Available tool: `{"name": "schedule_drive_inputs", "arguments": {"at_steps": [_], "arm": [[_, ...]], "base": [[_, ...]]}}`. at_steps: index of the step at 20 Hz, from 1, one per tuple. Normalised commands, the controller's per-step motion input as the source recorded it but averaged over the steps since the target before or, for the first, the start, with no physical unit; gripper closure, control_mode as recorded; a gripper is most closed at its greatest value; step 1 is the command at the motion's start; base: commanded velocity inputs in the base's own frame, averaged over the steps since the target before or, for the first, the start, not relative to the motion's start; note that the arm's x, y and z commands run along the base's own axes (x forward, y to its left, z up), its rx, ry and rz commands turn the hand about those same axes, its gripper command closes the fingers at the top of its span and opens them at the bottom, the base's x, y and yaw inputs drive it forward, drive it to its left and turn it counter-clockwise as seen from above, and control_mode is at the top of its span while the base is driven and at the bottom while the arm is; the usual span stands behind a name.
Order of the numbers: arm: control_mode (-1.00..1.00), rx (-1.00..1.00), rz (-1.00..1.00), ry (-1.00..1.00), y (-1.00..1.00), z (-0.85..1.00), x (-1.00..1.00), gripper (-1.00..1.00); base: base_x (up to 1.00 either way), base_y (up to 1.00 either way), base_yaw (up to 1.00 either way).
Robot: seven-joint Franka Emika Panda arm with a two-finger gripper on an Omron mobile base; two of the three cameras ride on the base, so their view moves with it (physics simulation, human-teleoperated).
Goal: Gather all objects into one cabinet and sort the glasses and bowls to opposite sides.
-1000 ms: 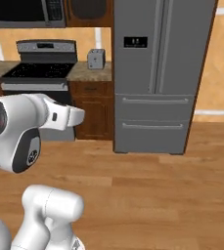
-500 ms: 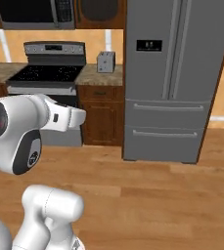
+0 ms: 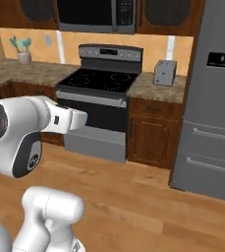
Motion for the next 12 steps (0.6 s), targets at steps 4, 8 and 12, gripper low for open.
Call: {"name": "schedule_drive_inputs", "arguments": {"at_steps": [4,8,12], "arm": [[1.00,0.00,0.00,0.00,0.00,0.00,0.00,-1.00],[1.00,0.00,0.00,0.00,0.00,0.00,0.00,-1.00],[1.00,0.00,0.00,0.00,0.00,0.00,0.00,-1.00]], "base": [[0.50,0.61,0.62],[0.34,0.58,0.67],[0.23,0.62,0.68]]}}
